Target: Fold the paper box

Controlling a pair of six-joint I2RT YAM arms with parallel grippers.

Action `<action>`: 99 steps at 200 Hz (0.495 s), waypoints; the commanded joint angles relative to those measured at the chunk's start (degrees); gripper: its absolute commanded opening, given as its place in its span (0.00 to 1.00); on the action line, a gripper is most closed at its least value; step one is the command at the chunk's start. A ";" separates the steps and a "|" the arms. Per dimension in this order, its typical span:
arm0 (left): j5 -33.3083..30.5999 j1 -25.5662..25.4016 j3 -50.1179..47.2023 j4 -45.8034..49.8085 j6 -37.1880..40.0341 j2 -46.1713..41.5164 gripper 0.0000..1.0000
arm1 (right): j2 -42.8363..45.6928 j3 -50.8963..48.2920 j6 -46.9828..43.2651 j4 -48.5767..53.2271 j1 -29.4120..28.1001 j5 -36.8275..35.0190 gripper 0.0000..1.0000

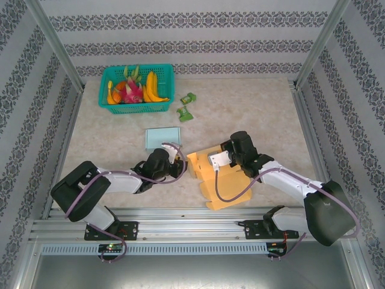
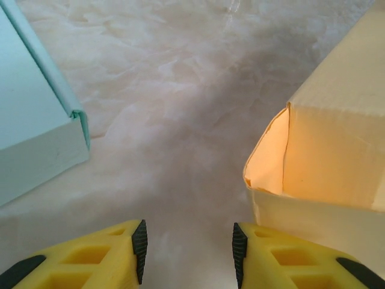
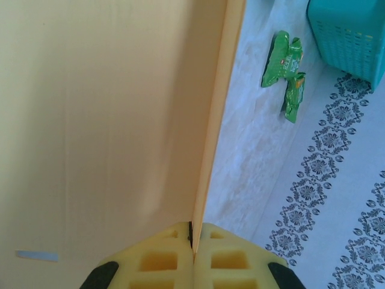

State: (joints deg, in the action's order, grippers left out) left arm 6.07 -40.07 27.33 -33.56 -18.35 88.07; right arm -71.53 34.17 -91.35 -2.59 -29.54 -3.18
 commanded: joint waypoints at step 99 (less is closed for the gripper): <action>4.48 -4.02 1.31 -10.24 -9.76 4.89 0.49 | 0.75 -2.86 -0.38 -6.66 -0.03 -0.63 0.00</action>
State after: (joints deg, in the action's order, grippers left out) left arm 9.43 -42.76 27.66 -39.57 -23.09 90.48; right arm -71.50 32.75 -91.72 -7.03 -29.36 -4.27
